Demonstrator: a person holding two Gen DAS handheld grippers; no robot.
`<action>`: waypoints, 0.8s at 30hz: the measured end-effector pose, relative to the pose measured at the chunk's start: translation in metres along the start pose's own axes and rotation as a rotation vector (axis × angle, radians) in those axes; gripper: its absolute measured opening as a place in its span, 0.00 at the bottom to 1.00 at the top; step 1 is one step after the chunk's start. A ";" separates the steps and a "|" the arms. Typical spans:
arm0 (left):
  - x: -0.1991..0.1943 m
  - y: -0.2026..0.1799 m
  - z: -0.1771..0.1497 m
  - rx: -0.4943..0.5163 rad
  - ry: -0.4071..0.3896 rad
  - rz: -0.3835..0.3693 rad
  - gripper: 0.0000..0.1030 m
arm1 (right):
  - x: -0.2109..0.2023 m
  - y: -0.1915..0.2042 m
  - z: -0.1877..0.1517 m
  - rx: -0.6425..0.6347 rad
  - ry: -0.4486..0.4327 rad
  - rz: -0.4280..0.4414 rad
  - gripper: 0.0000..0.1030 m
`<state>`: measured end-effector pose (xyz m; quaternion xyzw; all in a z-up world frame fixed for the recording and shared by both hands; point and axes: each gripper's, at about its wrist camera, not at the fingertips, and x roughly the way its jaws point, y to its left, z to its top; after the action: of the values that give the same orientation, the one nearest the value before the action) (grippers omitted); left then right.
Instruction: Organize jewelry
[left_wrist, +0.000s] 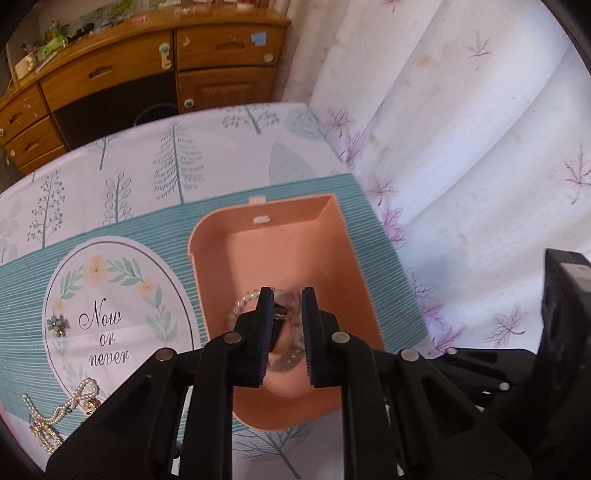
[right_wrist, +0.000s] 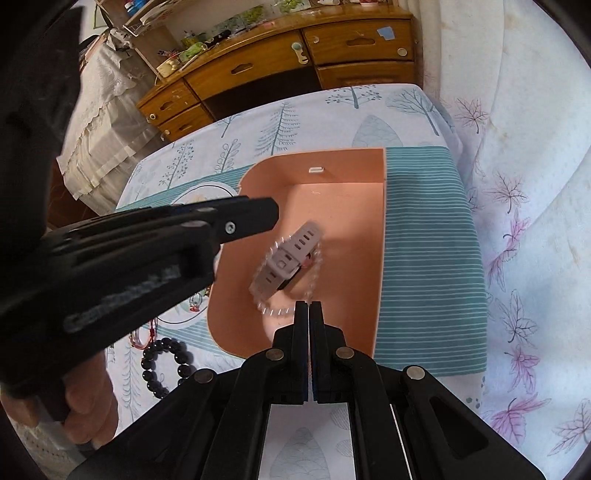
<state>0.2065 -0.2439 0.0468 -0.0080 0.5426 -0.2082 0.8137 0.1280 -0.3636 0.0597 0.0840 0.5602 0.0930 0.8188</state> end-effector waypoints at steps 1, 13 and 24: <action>0.002 0.003 -0.001 -0.007 0.007 0.002 0.17 | 0.001 -0.001 -0.001 0.002 0.003 0.004 0.02; -0.057 0.062 -0.020 -0.058 -0.045 0.067 0.46 | 0.006 0.042 0.002 -0.052 0.033 0.103 0.21; -0.105 0.150 -0.076 -0.177 -0.059 0.180 0.46 | 0.013 0.127 -0.002 -0.176 0.064 0.163 0.26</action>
<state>0.1546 -0.0545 0.0723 -0.0372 0.5334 -0.0854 0.8407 0.1233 -0.2368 0.0780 0.0539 0.5670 0.2108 0.7944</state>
